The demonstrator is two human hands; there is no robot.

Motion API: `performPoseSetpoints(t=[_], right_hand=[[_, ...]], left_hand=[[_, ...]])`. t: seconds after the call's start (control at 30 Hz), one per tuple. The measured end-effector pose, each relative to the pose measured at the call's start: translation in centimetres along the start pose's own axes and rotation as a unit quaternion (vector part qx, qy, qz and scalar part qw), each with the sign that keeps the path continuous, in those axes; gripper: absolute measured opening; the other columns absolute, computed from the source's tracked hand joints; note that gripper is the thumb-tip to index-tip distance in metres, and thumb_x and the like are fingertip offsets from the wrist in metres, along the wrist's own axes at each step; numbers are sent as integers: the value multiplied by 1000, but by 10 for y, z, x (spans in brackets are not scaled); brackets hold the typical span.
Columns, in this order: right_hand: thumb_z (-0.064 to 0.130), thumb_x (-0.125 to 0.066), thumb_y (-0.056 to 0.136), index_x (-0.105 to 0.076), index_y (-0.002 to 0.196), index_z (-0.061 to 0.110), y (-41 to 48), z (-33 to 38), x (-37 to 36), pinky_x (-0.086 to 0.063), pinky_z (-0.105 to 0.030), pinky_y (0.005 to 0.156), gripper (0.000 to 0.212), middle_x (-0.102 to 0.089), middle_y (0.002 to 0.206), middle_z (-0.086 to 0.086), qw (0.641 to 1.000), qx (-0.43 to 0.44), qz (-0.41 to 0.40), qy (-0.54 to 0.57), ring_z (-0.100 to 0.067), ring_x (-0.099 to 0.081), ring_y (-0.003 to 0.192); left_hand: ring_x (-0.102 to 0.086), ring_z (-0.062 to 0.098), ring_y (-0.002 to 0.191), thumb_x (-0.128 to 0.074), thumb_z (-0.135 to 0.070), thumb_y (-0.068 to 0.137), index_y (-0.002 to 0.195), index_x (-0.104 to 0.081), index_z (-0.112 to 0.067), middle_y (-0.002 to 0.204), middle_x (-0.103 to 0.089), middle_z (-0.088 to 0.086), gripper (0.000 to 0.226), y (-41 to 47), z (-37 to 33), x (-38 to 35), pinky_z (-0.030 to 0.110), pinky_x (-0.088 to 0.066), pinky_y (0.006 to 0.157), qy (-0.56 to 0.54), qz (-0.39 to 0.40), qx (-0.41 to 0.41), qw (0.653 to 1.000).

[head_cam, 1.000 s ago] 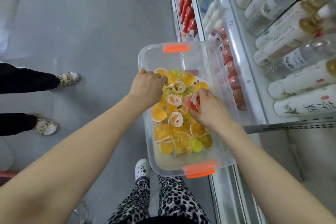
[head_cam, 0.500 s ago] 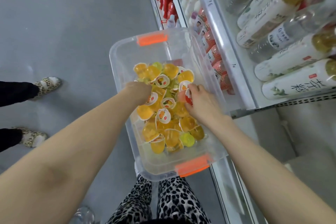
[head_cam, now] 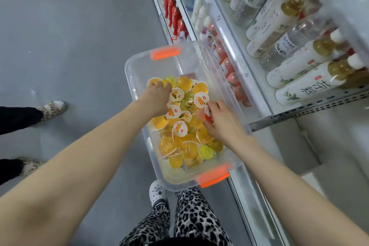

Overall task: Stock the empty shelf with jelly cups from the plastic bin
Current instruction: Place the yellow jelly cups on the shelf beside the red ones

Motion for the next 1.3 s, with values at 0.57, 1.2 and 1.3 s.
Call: performPoseSetpoints(t=[0.57,1.2,1.3], right_hand=[[42,-69,84,-52,105,23,-227,-21,116,-43,-30,74,33,-55,100,4,923,-138,-343,105,-15,-53,91],[39,-73,79,-55,97,27,-483,-180,196,-41,-28,75,28,-58,97,11,798,-340,-488,95,-11,-55,88],[38,-72,78,-55,98,25,-484,-212,198,-36,-26,75,29,-60,99,8,816,-352,-449,93,-13,-55,90]], left_hand=[[-57,20,113,-55,-46,76,128,-60,-24,126,-61,0,56,-122,-133,87,26,-40,86,-272,-154,-236,920],[-52,6,109,-74,-50,76,125,-60,-27,119,-59,-12,55,-226,-433,113,24,-41,87,-204,-188,-506,817],[-54,10,111,-74,-44,76,125,-59,-26,120,-59,-9,54,-232,-459,107,28,-44,90,-195,-189,-500,822]])
Point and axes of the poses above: each hand's wrist, its own y-axis towards the middle knuckle, its own x-axis out of the back of the hand, z = x × y, the point moved 3 cm from there along y, towards the middle knuckle
